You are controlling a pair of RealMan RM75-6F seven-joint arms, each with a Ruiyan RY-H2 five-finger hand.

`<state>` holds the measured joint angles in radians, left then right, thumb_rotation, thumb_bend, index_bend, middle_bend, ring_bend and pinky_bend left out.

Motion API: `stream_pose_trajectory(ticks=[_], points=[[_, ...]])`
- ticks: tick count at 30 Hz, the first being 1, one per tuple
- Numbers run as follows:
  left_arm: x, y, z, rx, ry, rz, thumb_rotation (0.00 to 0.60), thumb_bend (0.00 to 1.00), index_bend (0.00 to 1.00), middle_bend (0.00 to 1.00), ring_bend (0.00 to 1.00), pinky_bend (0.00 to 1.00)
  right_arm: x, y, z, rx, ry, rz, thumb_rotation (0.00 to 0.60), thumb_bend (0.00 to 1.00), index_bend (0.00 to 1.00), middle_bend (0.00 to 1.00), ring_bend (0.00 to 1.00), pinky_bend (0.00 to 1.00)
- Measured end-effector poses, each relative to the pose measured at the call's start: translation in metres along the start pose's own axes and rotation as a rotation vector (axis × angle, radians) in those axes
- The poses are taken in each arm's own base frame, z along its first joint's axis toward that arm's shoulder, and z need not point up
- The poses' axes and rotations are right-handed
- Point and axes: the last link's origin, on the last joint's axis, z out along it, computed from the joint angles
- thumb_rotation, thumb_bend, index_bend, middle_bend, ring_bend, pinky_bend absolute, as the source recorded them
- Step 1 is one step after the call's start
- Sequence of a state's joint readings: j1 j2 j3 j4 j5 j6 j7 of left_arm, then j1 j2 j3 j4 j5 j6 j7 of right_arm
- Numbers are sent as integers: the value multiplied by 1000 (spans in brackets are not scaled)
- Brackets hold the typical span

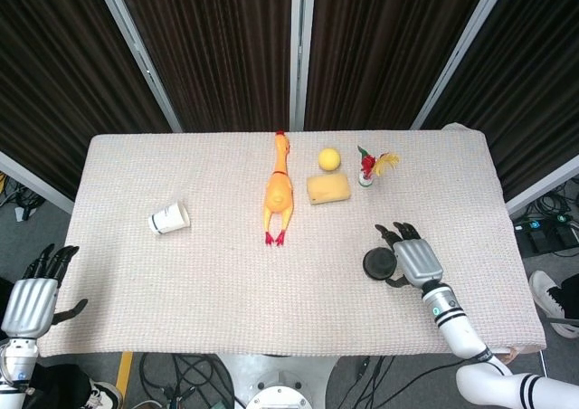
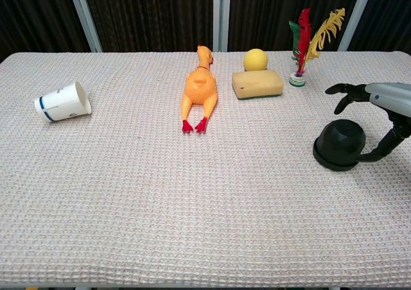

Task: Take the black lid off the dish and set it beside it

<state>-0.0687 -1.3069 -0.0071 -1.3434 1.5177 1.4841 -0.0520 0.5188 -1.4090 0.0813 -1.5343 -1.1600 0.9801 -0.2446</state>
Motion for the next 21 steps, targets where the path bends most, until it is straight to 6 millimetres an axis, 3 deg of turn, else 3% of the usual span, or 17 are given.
stream_pose_trajectory(ticks=[21], points=[[-2,-7,-5,14,-5,-8,600,165,103,103,0,183,-11,-6,11,6,7,1,600,92,294,326,0,0]])
